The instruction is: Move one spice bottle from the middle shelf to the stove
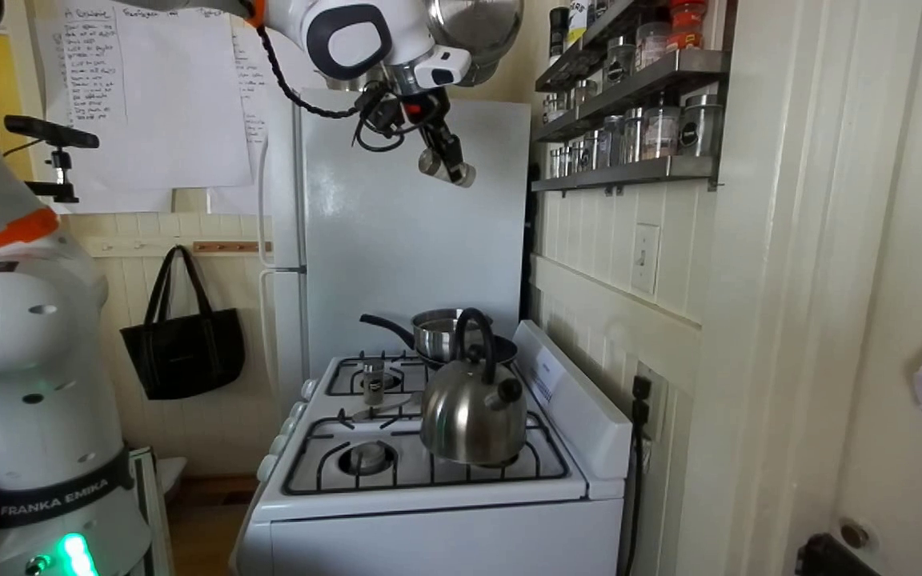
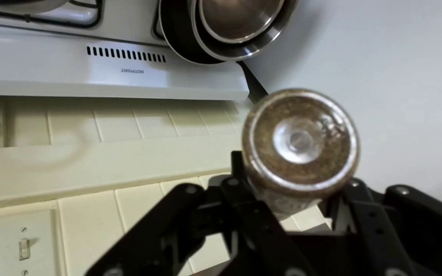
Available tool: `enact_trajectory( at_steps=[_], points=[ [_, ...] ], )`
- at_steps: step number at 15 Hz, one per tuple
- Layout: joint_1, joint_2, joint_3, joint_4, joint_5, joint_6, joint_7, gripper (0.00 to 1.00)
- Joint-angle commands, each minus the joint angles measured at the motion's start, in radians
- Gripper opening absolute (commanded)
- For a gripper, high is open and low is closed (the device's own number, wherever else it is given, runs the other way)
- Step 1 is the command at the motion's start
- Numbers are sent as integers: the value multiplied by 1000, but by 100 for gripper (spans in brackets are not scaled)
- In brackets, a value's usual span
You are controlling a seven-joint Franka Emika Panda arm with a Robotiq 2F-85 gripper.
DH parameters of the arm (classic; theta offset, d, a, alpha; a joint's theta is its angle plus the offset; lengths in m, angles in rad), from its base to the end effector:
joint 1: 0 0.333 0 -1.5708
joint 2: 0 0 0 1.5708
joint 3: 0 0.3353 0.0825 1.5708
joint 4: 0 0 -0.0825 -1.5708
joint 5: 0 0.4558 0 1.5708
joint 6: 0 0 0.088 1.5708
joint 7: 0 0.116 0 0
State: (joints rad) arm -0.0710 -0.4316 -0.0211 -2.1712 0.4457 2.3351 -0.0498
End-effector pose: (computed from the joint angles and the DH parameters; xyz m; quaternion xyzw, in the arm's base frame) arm 0.5346 -0.0411 0.6324 -0.9293 0.1195 -0.2990 0.1810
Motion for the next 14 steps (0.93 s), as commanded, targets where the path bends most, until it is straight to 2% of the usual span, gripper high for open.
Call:
enact_trajectory(
  at_steps=[1, 4, 5, 6, 8, 10, 14],
  points=[
    [39, 1, -32, 2, -19, 3, 13, 44],
    [42, 2, -40, 11, -18, 3, 11, 44],
    [21, 31, -10, 29, -75, 41, 35, 19],
    [11, 49, 12, 34, -116, 66, 69, 19],
    [-14, 76, 74, 0, -237, 187, 162, 19],
    [-57, 98, 145, -38, -406, 285, 307, 19],
    [-330, 79, 418, -152, -678, 389, 635, 19]
  ],
)
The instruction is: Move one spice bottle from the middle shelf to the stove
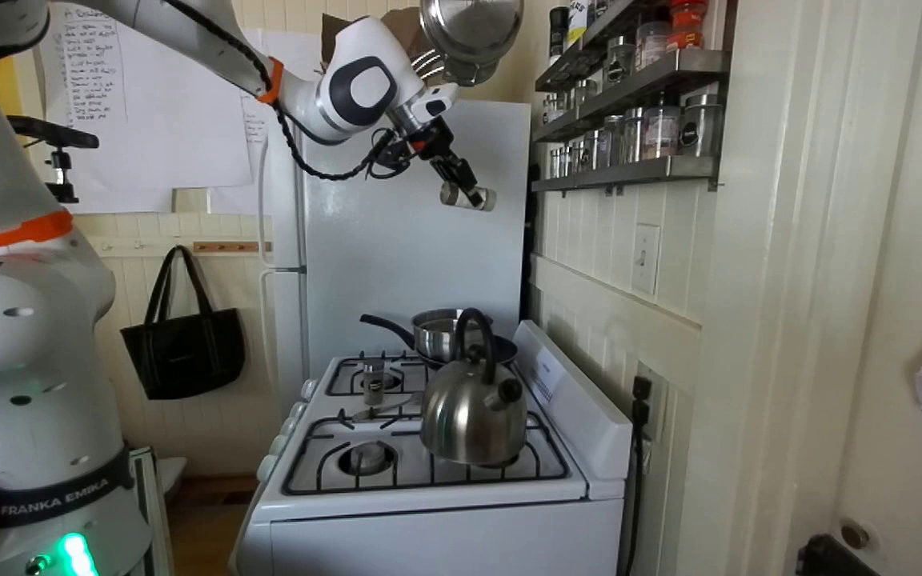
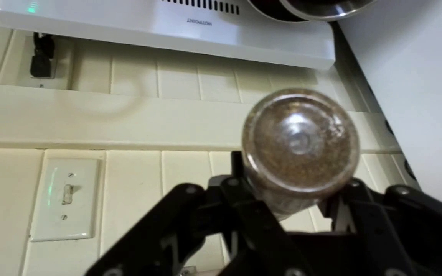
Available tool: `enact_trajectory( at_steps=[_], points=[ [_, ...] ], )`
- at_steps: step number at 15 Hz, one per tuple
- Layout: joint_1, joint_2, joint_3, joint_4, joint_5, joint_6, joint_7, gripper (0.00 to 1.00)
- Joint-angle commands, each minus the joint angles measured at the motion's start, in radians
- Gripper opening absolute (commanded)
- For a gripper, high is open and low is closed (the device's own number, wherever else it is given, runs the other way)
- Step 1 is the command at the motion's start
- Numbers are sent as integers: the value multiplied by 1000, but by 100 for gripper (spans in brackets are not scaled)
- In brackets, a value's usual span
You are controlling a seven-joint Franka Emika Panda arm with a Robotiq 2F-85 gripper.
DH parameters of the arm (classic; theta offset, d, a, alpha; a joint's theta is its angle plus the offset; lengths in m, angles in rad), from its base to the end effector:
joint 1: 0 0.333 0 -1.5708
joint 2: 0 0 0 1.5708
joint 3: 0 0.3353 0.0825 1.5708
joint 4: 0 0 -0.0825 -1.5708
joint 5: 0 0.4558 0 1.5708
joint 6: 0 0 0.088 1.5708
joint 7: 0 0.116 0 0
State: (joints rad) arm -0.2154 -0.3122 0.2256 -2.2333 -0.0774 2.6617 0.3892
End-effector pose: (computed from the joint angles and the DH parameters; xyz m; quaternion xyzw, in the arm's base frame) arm 0.5769 0.0178 0.5672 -0.9210 0.1430 -0.3621 0.0091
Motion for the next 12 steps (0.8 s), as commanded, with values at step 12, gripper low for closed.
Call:
enact_trajectory(
  at_steps=[12],
  points=[
    [-277, -26, 377, -190, -290, 133, 554, 44]
  ],
)
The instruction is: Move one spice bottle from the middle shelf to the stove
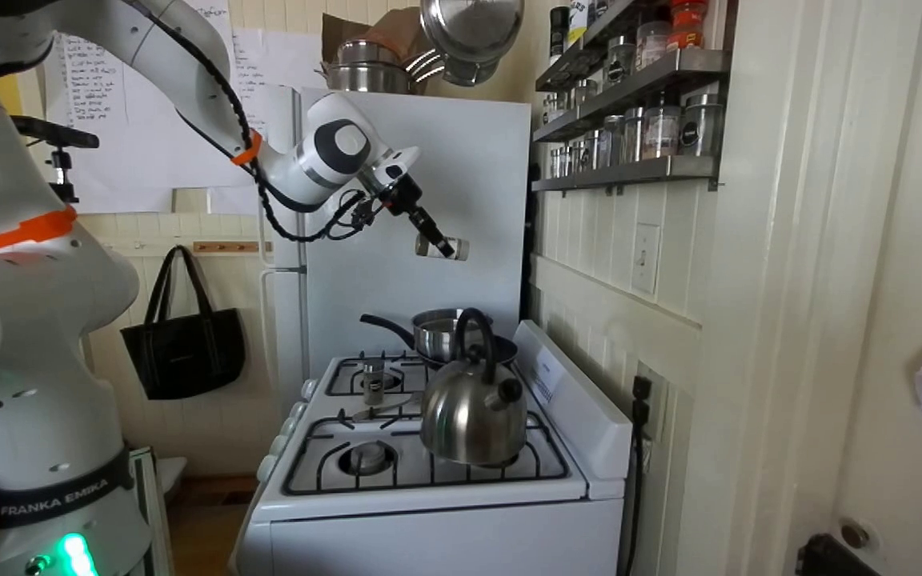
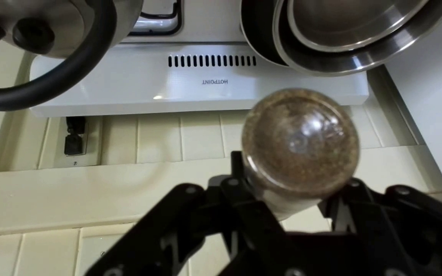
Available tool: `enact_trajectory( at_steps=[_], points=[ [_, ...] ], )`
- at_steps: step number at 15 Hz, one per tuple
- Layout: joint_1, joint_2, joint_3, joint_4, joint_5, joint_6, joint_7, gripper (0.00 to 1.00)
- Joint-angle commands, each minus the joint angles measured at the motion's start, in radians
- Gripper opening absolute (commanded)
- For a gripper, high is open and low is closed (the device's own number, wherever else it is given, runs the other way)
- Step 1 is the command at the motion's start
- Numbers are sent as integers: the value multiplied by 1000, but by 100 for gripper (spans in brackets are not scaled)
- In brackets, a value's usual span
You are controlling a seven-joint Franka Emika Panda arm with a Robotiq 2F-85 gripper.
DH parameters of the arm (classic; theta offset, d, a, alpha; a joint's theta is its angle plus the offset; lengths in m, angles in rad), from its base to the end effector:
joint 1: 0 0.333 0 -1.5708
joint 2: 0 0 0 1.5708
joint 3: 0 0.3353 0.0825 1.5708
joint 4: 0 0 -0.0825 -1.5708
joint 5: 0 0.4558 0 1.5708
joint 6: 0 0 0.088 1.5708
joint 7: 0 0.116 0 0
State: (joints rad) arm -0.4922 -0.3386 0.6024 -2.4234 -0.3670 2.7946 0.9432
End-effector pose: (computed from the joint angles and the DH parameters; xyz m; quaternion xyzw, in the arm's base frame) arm 0.5477 0.0851 0.4552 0.9044 -0.2258 0.3609 0.0278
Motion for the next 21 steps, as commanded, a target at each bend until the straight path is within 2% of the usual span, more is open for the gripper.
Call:
enact_trajectory(
  at_steps=[1, 2, 3, 6, 13, 16, 21],
  points=[
    [-2, 0, 0, 0, 0, 1, 0, 44],
    [-4, 0, 0, 0, 0, 2, 0, 44],
    [-5, 0, 0, 0, 0, 2, 0, 19],
    [-76, -19, 80, -38, -107, 40, 84, 19],
    [-168, -45, 236, -149, -207, 90, 322, 19],
    [-234, -87, 313, -184, -273, 103, 433, 19],
    [-281, -97, 370, -252, -233, 220, 616, 19]
  ],
)
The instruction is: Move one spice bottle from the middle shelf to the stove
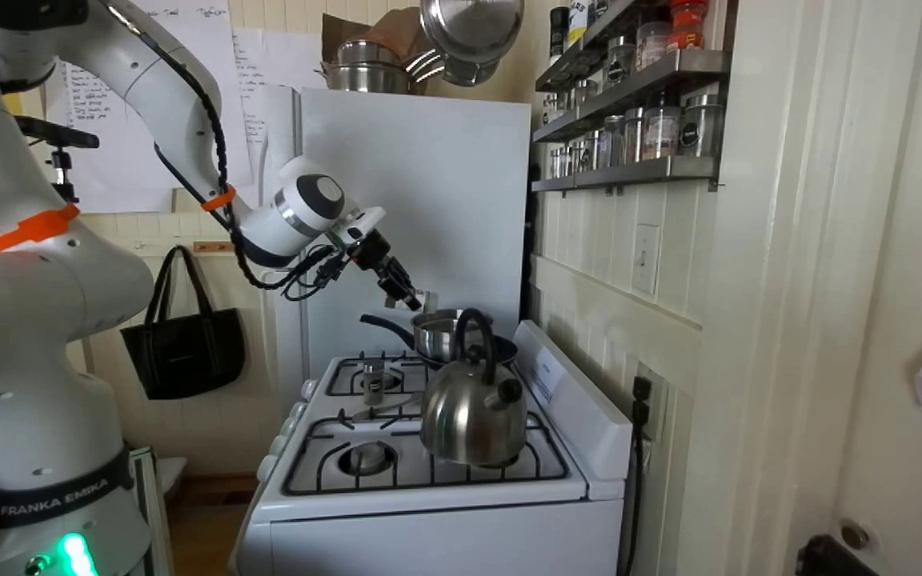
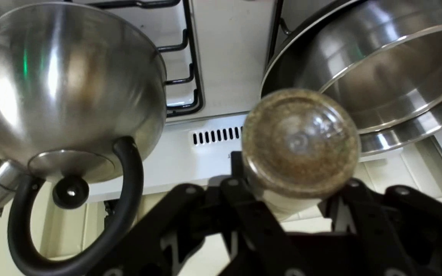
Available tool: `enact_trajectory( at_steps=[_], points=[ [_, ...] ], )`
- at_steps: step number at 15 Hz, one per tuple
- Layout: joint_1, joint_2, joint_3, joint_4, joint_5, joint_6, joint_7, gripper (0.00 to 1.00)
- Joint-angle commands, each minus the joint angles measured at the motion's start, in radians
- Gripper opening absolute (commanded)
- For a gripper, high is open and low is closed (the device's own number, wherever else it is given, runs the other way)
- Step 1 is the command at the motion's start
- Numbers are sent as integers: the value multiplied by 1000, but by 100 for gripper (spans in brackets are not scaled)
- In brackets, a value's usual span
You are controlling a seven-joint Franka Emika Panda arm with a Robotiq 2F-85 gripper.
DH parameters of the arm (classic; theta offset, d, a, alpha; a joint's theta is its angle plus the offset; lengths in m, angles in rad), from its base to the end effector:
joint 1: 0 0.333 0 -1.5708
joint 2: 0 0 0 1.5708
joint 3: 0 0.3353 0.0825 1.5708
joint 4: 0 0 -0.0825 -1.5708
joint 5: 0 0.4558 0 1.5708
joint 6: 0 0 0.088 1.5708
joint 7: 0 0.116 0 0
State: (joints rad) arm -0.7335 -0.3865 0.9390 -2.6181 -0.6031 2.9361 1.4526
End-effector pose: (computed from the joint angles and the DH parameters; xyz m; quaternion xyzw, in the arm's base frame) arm 0.4900 0.1212 0.3332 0.8896 -0.2903 0.3510 0.0336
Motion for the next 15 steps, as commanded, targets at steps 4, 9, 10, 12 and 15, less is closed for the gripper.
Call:
enact_trajectory(
  at_steps=[4, 9, 10, 12, 15],
  points=[
    [-34, -48, -4, -113, 24, 140, 150, 19],
    [10, 55, -69, -146, 42, 240, 142, 19],
    [12, 92, -75, -124, 26, 238, 156, 19],
    [64, 159, -124, -128, 34, 262, 146, 19],
    [159, 247, -197, -129, 35, 226, 122, 19]
  ],
)
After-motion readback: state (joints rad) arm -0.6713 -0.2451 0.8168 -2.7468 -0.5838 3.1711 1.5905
